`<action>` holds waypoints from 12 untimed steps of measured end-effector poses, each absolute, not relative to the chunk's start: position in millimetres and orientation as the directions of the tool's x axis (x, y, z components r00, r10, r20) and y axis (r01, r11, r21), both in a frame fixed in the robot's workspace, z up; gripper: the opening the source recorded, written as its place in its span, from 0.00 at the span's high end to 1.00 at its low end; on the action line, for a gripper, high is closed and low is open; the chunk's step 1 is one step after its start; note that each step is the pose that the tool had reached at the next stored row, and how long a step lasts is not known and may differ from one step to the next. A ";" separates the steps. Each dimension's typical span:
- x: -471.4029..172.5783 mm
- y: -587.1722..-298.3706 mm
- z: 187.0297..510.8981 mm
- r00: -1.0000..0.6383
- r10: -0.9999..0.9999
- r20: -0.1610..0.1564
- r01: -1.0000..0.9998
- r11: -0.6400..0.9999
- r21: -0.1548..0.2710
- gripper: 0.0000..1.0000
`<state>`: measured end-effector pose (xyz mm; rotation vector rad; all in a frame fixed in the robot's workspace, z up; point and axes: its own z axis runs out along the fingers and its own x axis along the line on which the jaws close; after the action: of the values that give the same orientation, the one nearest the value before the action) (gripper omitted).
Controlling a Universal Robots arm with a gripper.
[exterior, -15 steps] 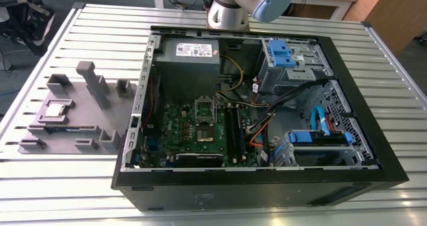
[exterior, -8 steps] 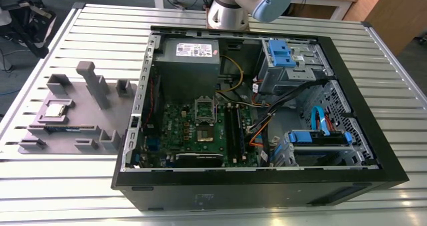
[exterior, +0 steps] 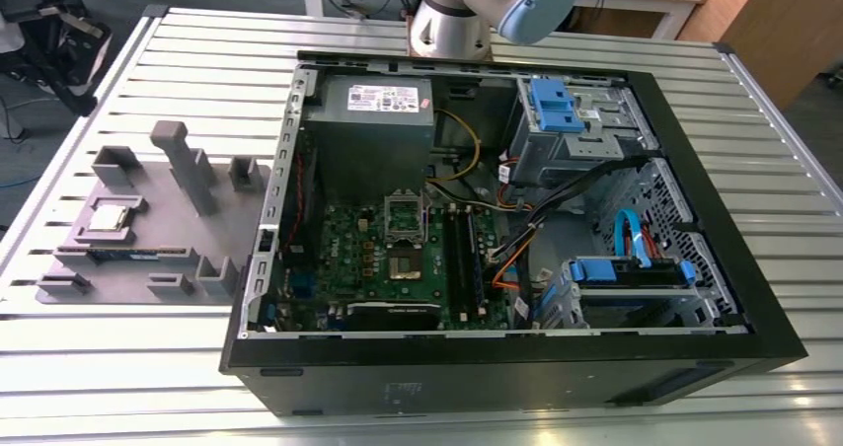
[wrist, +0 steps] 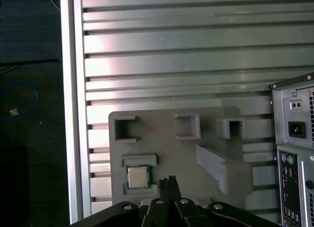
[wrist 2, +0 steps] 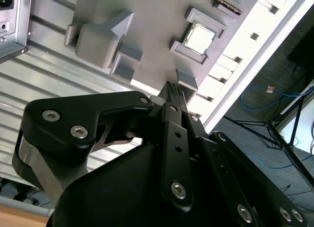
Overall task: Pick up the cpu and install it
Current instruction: 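Reach for the cpu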
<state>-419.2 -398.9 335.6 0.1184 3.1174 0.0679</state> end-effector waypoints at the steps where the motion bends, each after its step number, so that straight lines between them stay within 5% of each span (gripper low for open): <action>1: -419.2 -398.9 335.0 -0.997 0.076 -0.019 0.075 0.996 0.044 0.89; 12: -419.2 -398.9 326.1 -0.997 0.076 -0.019 0.075 0.996 0.044 0.89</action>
<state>-419.2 -398.9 326.1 0.1184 3.1176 0.0678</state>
